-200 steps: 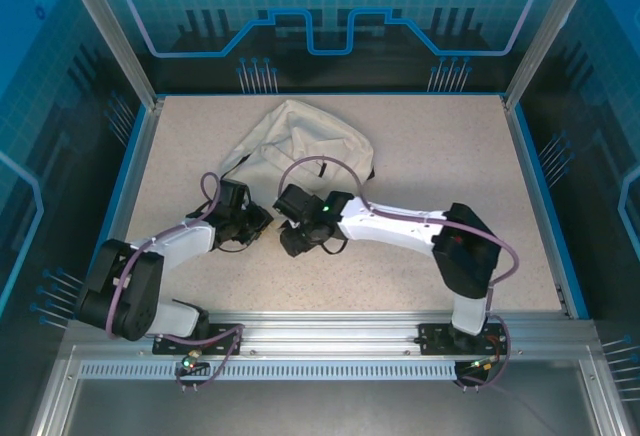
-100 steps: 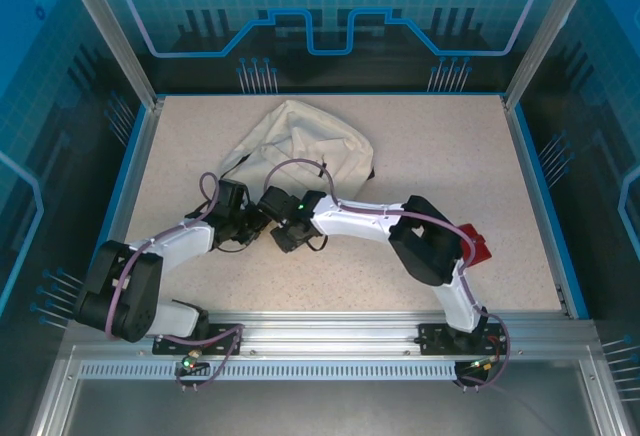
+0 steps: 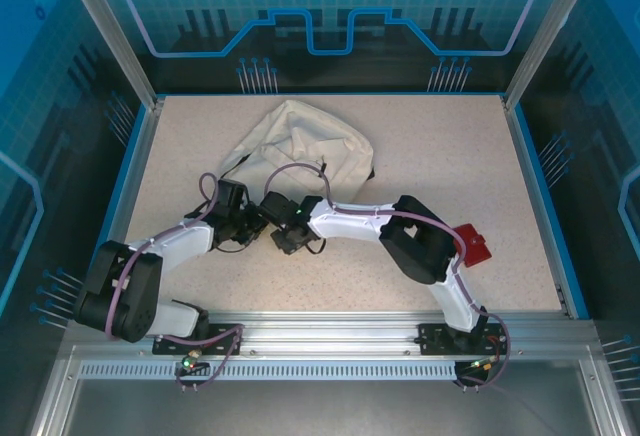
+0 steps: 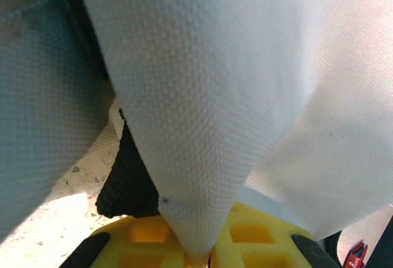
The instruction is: Pack the student bag
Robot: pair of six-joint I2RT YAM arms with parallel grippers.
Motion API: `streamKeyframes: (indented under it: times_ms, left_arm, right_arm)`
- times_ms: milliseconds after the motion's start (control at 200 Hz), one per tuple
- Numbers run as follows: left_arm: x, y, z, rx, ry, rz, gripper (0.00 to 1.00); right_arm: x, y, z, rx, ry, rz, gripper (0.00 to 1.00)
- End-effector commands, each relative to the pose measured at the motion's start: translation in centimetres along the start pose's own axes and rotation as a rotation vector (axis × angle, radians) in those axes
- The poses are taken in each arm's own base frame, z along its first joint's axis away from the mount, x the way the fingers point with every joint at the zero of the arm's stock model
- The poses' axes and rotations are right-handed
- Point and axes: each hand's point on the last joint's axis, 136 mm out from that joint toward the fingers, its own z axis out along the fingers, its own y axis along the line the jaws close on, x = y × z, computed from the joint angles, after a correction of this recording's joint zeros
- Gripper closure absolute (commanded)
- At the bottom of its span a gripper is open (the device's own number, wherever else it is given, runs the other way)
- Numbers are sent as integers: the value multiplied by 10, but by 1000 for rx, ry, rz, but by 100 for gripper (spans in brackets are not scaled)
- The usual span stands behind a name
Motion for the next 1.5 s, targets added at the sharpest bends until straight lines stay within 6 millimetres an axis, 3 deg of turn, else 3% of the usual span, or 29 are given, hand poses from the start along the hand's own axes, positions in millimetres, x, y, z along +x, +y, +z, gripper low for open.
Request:
streamKeyframes:
  times_ms: [0,65,225,335,485,595,880,1121,1226,1361,1496]
  left_arm:
    - [-3,9,-8,-14,-6,-2,85]
    - [-3,7,-11,2,0,-5,84]
    - [-4,7,-20,12,-6,-19,81]
    - [-3,9,-27,18,-8,-32,74]
    - [-2,9,-41,31,-33,-56,58]
    - [1,2,-45,88,-33,-88,49]
    - [0,-13,-33,175,1,-151,44]
    - [-16,-20,-18,197,-37,-182,57]
    - [-22,-17,-13,174,-58,-195,76]
    - [-26,-6,-11,111,-87,-188,100]
    - [-28,10,-11,39,-119,-175,100]
  right_arm:
    - [-9,-3,-15,-21,-61,28,77]
    - [-11,-1,-16,-31,-67,26,80]
    - [-7,-1,-16,-30,-46,38,100]
    - [-13,-1,-41,-63,-82,49,100]
    - [-21,6,-74,-172,-101,75,100]
    - [-23,11,-80,-252,-76,109,100]
    - [-31,17,-94,-354,-84,148,100]
    - [-26,13,-99,-342,-58,153,100]
    - [-23,6,-105,-300,-40,166,100]
    - [-9,-20,-107,-154,25,220,100]
    - [15,-62,-107,46,103,294,100]
